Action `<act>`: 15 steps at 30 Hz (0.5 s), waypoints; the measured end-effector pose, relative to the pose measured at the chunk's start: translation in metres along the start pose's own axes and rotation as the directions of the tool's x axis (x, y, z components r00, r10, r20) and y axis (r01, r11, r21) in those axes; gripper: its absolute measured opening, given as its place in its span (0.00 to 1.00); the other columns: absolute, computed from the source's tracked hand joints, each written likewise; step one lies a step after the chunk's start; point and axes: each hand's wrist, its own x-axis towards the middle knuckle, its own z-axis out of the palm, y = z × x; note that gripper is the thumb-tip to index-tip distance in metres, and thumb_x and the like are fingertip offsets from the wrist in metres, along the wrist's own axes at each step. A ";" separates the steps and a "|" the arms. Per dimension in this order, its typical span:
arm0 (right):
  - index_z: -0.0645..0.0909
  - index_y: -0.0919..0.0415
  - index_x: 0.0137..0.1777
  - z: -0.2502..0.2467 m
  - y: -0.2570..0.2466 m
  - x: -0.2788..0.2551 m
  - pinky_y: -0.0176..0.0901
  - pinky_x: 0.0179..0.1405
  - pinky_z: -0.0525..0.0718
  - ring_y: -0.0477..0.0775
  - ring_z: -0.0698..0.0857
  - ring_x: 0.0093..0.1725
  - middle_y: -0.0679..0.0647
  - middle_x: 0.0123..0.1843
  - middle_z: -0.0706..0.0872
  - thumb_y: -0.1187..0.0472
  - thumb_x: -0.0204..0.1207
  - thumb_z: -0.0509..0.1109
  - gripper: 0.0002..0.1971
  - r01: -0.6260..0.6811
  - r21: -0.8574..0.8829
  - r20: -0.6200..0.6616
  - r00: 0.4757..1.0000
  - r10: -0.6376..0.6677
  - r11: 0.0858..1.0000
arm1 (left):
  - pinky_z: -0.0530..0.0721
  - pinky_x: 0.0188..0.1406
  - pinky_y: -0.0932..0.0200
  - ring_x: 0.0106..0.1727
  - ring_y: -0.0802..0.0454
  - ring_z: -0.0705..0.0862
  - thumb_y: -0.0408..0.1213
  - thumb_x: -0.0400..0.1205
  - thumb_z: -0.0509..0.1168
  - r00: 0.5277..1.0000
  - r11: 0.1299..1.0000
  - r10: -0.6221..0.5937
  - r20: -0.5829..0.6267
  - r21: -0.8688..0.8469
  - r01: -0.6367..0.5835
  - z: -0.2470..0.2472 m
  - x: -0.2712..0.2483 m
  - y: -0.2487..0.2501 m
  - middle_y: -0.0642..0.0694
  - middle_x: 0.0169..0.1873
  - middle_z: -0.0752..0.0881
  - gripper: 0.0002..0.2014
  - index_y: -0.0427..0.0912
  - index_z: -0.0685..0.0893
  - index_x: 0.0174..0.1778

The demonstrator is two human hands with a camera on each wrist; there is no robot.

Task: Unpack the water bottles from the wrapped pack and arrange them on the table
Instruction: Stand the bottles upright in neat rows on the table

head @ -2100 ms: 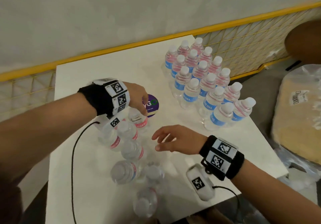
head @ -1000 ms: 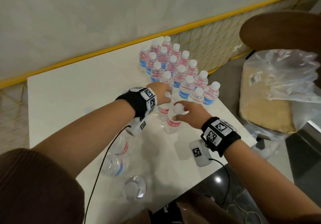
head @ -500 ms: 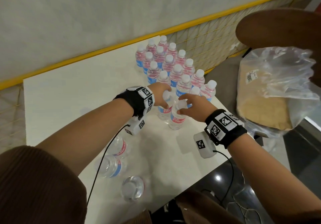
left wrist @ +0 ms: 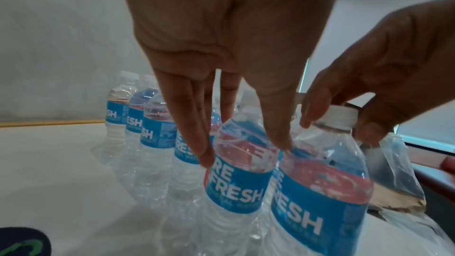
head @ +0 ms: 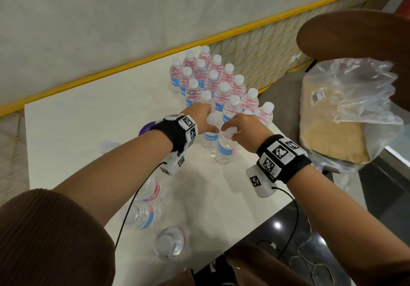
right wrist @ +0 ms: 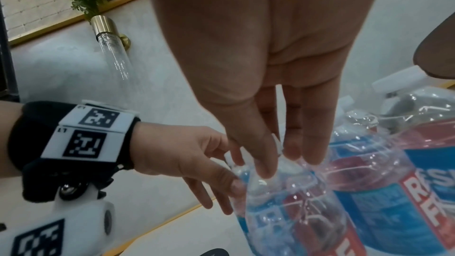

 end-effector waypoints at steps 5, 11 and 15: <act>0.80 0.56 0.66 0.005 0.000 0.002 0.46 0.55 0.79 0.59 0.81 0.56 0.59 0.59 0.82 0.59 0.74 0.72 0.19 -0.046 0.002 -0.037 0.998 0.046 0.999 | 0.71 0.54 0.61 0.65 0.44 0.80 0.38 0.73 0.76 0.996 0.994 0.051 0.078 -0.096 -0.044 -0.003 0.000 -0.007 0.42 0.64 0.82 0.30 0.43 0.76 0.71; 0.83 0.58 0.64 0.009 0.007 0.004 0.47 0.60 0.80 0.60 0.82 0.59 0.60 0.60 0.85 0.68 0.76 0.67 0.17 0.005 0.002 -0.083 0.997 -0.004 1.000 | 0.76 0.62 0.55 0.65 0.44 0.81 0.31 0.74 0.73 0.998 0.977 0.029 0.062 -0.211 -0.015 0.001 0.004 -0.008 0.41 0.63 0.84 0.28 0.45 0.76 0.72; 0.80 0.58 0.66 0.011 0.009 -0.007 0.45 0.56 0.79 0.56 0.81 0.57 0.57 0.60 0.81 0.65 0.75 0.71 0.19 -0.025 0.071 -0.145 0.989 0.036 0.997 | 0.77 0.61 0.56 0.65 0.43 0.80 0.32 0.74 0.74 0.997 0.987 -0.051 0.061 -0.151 0.059 0.006 0.005 -0.011 0.40 0.65 0.81 0.29 0.39 0.74 0.71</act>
